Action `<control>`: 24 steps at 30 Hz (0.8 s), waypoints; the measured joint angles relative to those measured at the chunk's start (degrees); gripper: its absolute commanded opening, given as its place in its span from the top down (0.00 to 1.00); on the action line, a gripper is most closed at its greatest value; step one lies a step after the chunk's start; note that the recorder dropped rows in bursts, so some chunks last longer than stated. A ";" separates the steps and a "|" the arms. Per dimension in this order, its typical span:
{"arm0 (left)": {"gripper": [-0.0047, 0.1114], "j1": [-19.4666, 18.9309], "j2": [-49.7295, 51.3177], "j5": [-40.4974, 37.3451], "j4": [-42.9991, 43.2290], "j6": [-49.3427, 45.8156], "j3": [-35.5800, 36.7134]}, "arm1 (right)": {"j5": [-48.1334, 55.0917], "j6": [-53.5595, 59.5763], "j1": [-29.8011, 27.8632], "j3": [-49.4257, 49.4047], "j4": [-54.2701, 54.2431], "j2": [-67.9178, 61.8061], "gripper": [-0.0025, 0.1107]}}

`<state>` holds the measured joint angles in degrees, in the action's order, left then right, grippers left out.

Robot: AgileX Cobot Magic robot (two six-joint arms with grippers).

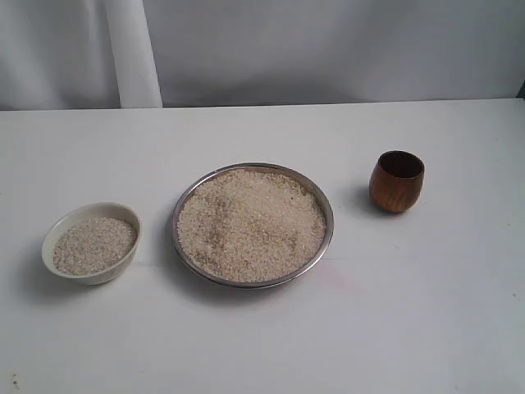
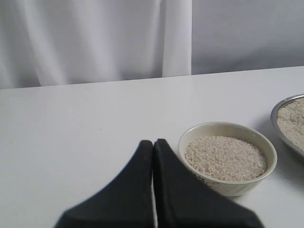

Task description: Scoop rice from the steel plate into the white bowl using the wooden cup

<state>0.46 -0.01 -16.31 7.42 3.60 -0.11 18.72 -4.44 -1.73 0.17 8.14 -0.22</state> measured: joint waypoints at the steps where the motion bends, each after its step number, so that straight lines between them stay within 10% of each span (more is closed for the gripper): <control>1: 0.96 0.00 0.00 0.00 0.00 0.00 0.00 | 0.00 0.00 0.00 0.00 0.00 0.00 0.98; 24: 0.96 0.00 0.00 0.00 0.00 0.00 0.00 | -6.51 0.00 0.00 0.00 1.10 0.00 0.98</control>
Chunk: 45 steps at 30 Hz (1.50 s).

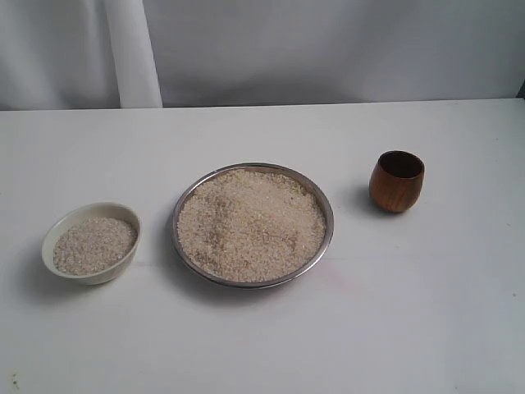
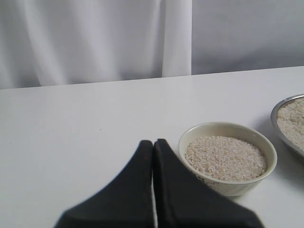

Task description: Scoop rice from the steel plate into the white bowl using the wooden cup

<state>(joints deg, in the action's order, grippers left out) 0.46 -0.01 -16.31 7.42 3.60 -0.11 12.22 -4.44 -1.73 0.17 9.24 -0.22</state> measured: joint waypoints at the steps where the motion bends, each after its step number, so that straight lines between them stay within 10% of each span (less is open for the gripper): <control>1: 0.96 0.00 0.00 0.00 0.00 0.00 0.00 | -1.42 0.00 0.00 0.00 0.00 0.00 0.98; 16: 0.96 0.00 0.00 0.00 0.00 0.00 0.00 | -27.33 0.00 0.00 0.00 0.09 0.09 0.98; 45: 0.96 0.00 0.00 0.00 0.00 0.00 0.00 | -27.03 -19.82 0.00 3.58 0.09 -1.21 0.98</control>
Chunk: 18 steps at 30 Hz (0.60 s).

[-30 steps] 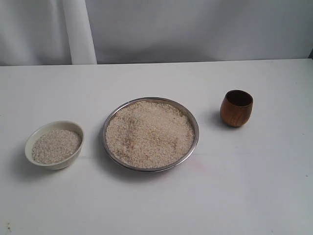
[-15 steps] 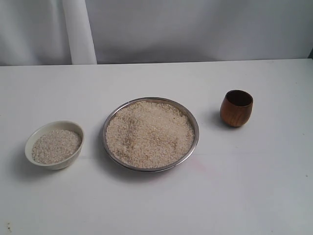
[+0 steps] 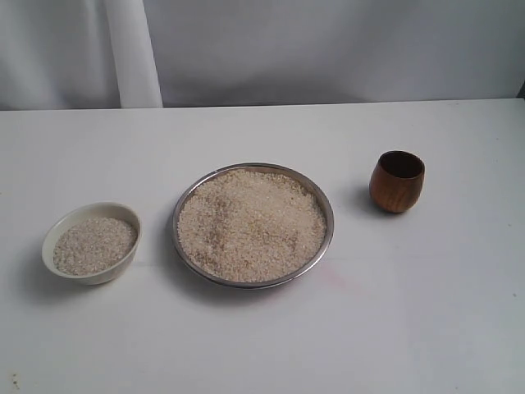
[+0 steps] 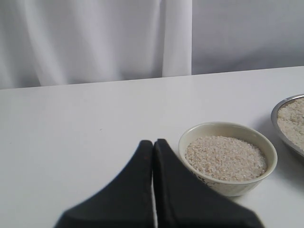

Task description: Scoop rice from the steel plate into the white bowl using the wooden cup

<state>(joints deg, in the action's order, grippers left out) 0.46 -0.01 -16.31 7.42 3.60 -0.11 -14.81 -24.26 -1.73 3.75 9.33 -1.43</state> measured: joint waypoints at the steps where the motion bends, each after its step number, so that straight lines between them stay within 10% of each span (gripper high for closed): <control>1: 0.96 0.00 0.00 0.00 0.00 0.00 0.00 | 0.63 -0.21 0.00 1.27 0.00 -1.02 0.98; 18: 0.96 0.00 0.00 0.00 0.00 0.00 0.00 | 11.80 -1.22 0.00 27.19 4.96 -33.99 0.98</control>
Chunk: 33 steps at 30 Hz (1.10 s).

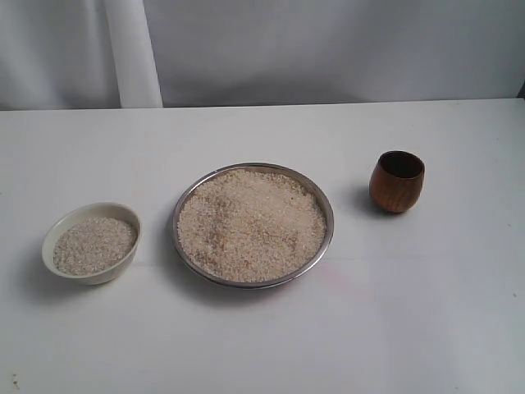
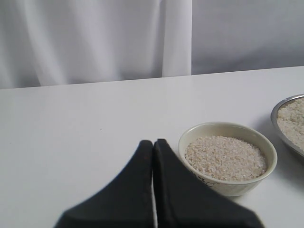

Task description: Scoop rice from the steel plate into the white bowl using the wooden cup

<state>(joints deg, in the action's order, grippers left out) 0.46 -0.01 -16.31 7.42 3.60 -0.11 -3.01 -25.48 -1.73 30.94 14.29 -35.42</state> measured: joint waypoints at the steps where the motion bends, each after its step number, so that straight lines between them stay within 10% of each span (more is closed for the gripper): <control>1: 0.96 0.00 0.00 0.00 0.00 0.00 0.00 | 0.25 0.00 0.00 1.04 1.52 -1.36 0.98; 26: 0.96 0.00 0.00 0.00 0.00 0.00 0.00 | 7.05 3.85 1.07 16.64 11.23 -26.91 0.98; 33: 0.96 0.00 0.00 0.00 0.00 0.00 0.00 | 3.80 36.08 1.07 16.77 -19.38 -30.48 0.98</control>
<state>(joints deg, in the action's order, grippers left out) 0.46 -0.01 -16.31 7.42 3.60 -0.11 0.79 10.60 -0.66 47.71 -5.09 -65.91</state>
